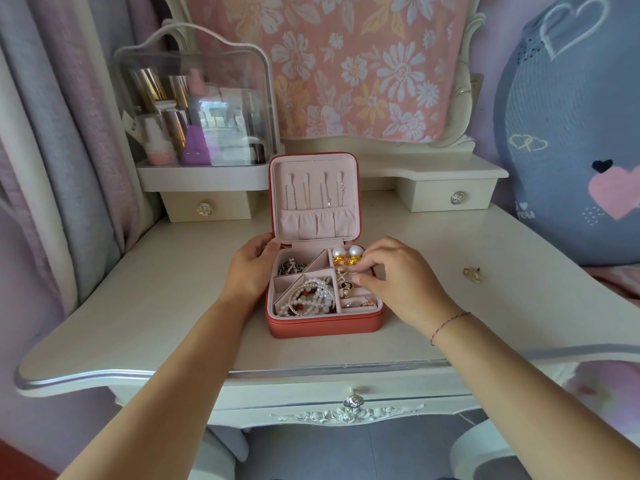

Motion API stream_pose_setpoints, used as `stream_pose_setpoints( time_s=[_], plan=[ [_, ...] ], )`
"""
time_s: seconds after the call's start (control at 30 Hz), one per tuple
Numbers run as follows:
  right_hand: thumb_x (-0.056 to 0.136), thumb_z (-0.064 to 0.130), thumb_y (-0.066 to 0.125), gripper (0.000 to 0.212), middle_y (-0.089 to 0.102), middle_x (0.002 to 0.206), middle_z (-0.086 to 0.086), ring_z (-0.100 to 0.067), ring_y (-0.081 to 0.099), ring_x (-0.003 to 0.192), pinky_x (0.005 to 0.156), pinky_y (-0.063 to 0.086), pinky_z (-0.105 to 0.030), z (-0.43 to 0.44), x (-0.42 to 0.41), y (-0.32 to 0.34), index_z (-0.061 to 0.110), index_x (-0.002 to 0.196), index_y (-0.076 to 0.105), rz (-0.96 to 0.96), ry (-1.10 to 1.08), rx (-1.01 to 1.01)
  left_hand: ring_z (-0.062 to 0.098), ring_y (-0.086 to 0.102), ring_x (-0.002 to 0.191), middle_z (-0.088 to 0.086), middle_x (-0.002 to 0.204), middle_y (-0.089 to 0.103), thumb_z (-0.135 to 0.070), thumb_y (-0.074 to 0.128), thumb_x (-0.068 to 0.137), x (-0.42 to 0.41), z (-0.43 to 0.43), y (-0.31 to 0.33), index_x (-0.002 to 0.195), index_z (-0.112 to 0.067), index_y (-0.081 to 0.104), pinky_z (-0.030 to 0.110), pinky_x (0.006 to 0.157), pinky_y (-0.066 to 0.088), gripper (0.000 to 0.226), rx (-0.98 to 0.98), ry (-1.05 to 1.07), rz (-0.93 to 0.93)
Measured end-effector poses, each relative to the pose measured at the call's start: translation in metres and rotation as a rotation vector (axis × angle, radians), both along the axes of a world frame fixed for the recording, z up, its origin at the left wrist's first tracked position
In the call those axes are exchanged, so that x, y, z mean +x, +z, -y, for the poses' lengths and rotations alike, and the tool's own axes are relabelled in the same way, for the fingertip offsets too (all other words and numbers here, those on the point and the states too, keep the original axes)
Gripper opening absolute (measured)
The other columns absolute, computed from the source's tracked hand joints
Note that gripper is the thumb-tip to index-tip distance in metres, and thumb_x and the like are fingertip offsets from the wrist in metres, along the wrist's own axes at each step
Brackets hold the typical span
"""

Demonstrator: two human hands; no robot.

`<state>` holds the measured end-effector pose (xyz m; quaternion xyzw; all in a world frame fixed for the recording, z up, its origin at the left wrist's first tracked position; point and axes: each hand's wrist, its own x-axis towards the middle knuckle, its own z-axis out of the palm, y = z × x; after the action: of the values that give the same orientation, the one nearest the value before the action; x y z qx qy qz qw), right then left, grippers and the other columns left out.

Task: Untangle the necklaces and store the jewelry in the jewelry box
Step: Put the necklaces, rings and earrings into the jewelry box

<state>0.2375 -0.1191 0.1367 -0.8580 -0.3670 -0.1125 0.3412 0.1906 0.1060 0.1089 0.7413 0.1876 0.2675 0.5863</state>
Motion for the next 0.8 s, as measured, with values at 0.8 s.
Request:
stream_pose_setpoints(
  time_s=[0.8],
  plan=[
    [0.083, 0.005, 0.066, 0.016, 0.059, 0.083, 0.009, -0.008, 0.054, 0.072, 0.065, 0.036, -0.017, 0.003, 0.009, 0.009, 0.018, 0.087, 0.075, 0.036, 0.074, -0.166, 0.021, 0.068, 0.101, -0.003, 0.099, 0.075, -0.029, 0.056, 0.094, 0.003, -0.005, -0.005, 0.097, -0.028, 0.072, 0.048, 0.098, 0.05, 0.017, -0.035, -0.026, 0.007]
  ],
)
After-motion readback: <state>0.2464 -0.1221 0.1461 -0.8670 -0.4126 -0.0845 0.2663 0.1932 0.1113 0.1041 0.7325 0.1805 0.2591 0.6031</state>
